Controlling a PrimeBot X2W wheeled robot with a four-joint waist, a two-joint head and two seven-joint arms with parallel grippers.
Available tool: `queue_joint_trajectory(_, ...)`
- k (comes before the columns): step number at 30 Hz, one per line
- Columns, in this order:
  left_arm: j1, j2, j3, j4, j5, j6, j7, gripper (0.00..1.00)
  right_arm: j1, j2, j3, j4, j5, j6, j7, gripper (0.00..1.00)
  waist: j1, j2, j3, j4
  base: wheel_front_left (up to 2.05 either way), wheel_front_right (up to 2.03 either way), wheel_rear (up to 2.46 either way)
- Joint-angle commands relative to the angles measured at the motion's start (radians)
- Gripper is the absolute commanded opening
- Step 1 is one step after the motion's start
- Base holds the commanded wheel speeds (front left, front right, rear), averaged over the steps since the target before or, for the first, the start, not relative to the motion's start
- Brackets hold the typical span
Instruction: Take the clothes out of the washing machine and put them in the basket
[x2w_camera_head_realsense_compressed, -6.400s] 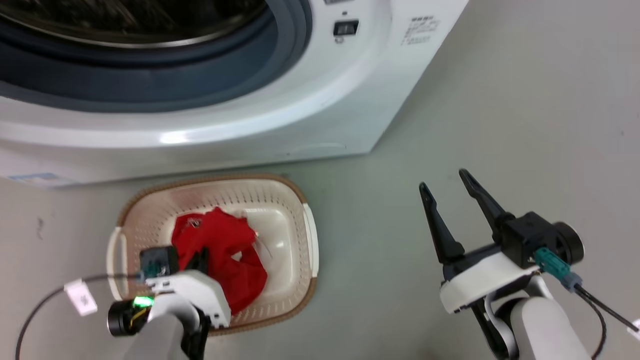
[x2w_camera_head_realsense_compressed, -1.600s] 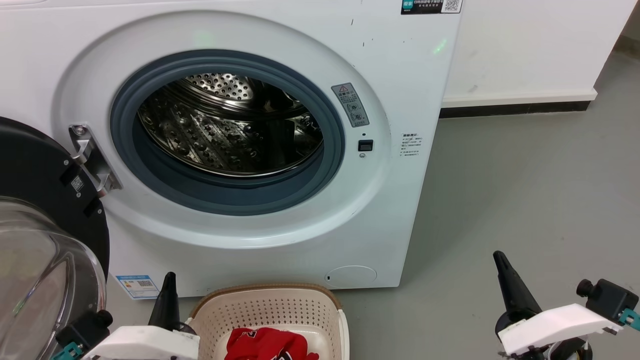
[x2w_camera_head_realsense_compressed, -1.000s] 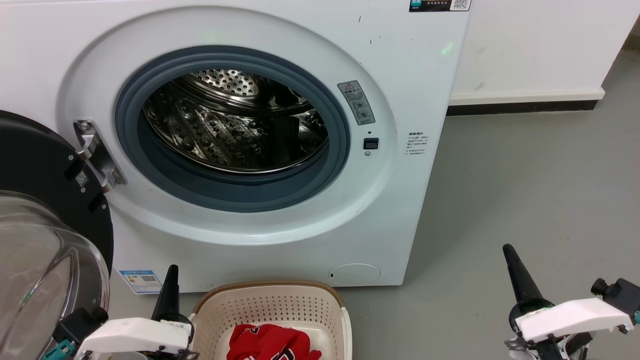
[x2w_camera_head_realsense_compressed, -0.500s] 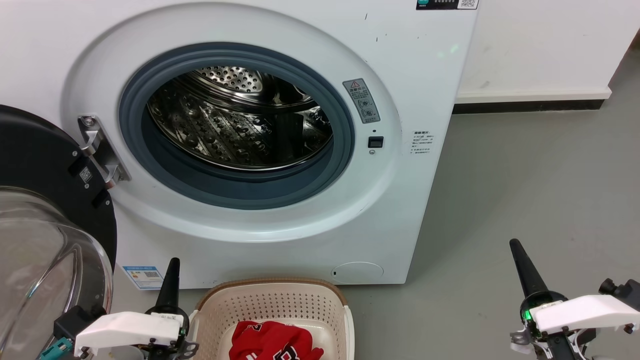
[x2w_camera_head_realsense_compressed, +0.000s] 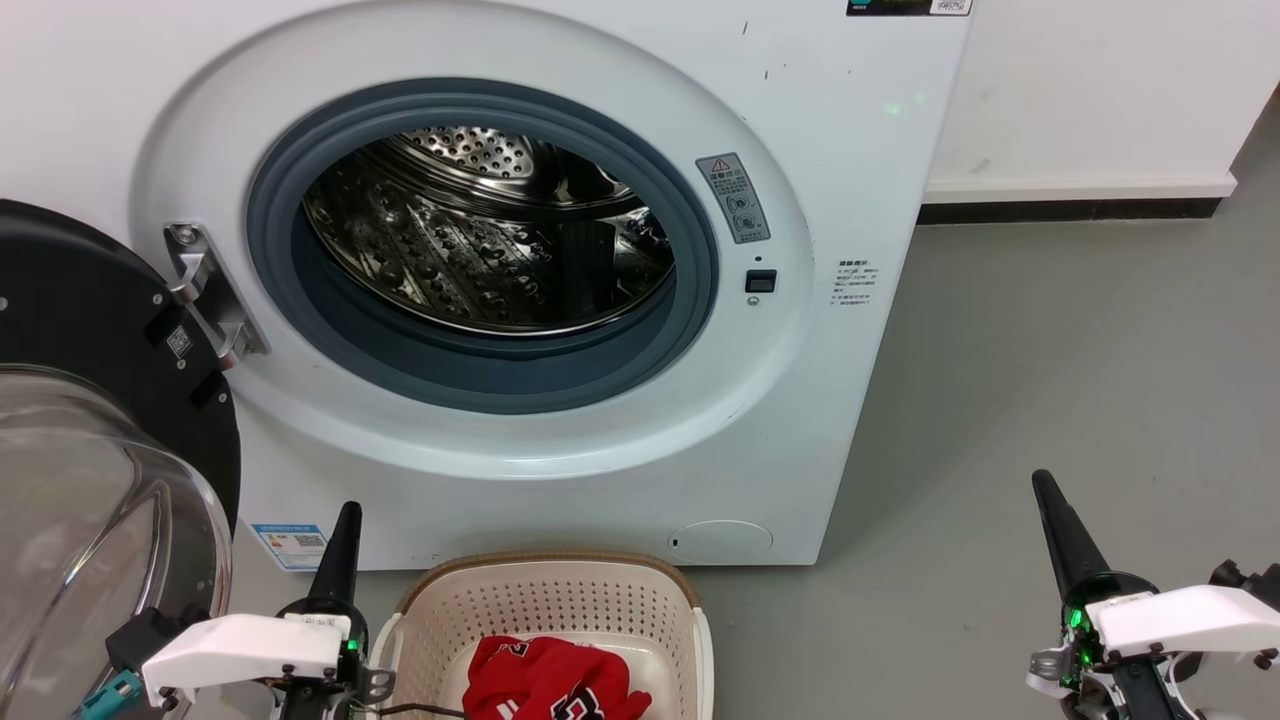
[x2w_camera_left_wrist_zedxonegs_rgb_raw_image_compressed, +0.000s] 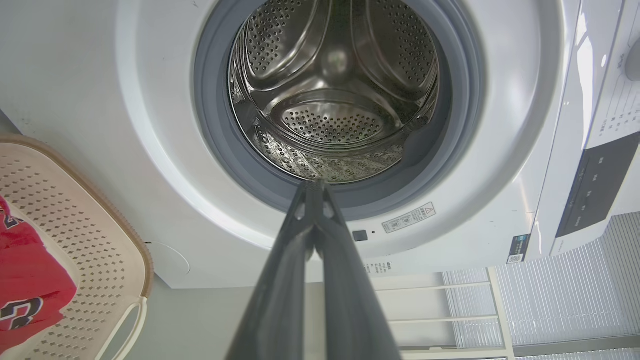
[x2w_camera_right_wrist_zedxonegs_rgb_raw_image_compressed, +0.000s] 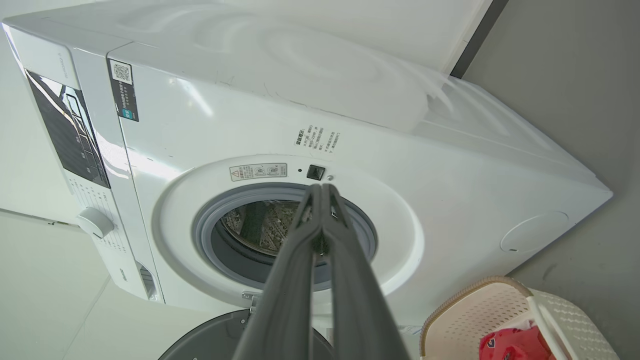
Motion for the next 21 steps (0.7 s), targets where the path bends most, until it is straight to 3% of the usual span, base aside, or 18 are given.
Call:
queue_joint_trajectory(1,-0.02,0.0,0.003,-0.002,-0.019,-0.005,0.005,0.0,-0.025,-0.003,-0.004,-0.001,0.023,0.0,0.002,0.0,0.0,0.0,0.001,0.001,0.0,0.0,0.0)
queue_joint_trajectory(21,-0.043,-0.002,0.014,0.014,-0.181,-0.022,0.046,0.0,-0.04,0.002,-0.033,0.017,0.189,0.0,0.029,0.0,0.0,0.0,0.01,0.016,0.0,0.0,0.0)
